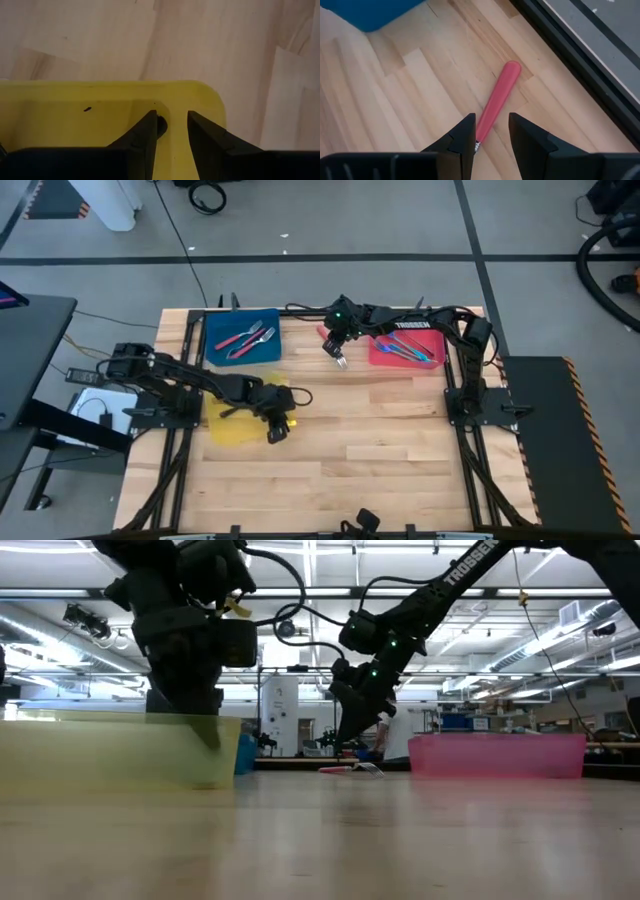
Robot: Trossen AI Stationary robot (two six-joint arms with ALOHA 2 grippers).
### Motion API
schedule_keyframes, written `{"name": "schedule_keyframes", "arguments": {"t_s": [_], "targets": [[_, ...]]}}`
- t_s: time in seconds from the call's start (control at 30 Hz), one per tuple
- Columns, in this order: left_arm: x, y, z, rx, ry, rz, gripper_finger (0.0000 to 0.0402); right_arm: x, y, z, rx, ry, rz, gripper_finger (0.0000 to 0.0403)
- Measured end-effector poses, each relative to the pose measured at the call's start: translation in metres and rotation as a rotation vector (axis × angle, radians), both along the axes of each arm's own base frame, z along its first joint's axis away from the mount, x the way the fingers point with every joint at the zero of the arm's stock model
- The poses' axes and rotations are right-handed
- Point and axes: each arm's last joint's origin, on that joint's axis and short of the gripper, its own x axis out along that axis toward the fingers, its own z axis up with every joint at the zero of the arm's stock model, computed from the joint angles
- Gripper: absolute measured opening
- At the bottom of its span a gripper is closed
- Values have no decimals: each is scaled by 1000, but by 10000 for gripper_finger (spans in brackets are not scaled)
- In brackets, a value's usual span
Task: Sort silverware by color (type)
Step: Put the black fork into the yellow bin, then put the pink fork into the blue bin
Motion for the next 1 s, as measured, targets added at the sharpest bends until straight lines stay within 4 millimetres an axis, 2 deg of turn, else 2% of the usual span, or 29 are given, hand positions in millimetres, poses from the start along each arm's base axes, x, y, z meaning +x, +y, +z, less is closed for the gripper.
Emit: {"name": "schedule_keyframes", "arguments": {"t_s": [0.17, 0.4, 0.6, 0.73, 0.83, 1.0], "targets": [[-2, -11, 0, 1, 8, -41, 109, 0, 0, 0, 1, 2, 0, 126], [-14, -33, -4, -42, 114, -140, 109, 0, 0, 0, 3, 5, 0, 126], [-22, -37, -7, -37, 189, -139, 109, 0, 0, 0, 7, 0, -8, 126], [-21, -34, -4, 55, 154, -145, 109, 0, 0, 0, 4, -4, -6, 126], [-16, -29, 7, 106, 117, -138, 109, 0, -2, 0, 0, -11, -9, 126], [-8, -18, 41, 207, 54, -182, 109, -1, -6, -1, 26, -28, -51, 126]]}}
